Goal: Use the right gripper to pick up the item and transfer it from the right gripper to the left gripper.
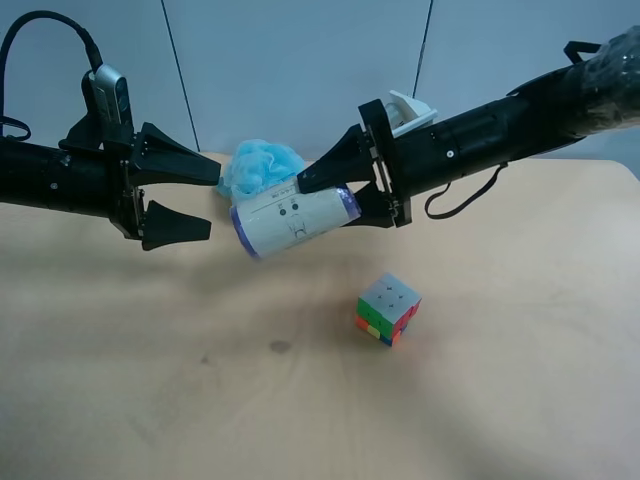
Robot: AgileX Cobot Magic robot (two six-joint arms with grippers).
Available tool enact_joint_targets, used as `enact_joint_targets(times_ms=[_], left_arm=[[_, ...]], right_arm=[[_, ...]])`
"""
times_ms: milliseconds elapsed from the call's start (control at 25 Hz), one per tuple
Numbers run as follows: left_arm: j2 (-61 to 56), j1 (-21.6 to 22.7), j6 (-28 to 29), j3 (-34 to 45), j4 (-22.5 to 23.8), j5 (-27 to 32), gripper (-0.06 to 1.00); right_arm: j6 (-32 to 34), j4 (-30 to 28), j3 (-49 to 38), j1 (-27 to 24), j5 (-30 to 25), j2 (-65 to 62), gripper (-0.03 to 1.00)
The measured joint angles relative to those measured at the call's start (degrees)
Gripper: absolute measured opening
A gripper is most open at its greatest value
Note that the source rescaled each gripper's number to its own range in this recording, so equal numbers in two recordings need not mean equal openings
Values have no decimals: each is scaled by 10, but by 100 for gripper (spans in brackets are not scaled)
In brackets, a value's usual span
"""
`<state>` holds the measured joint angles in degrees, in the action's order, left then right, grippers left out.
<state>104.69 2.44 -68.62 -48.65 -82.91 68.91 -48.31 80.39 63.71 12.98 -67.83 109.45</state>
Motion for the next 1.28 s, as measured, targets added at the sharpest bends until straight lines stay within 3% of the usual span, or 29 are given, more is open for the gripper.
enact_joint_targets(times_ms=[440,1120,1200,1280], left_arm=[[0,-70,0,0,-25,1,100],[0,-72,-3,0,-56,1,100],[0,-72,-3,0,-69,1,92],[0,-72,-5,0,-76,1,77]], right_arm=[[-4,26,0,4,1,0,0],[-15,58,0,17,1,0,0],[-19,59,0,17,1,0,0],[-23,59,0,17,1,0,0]])
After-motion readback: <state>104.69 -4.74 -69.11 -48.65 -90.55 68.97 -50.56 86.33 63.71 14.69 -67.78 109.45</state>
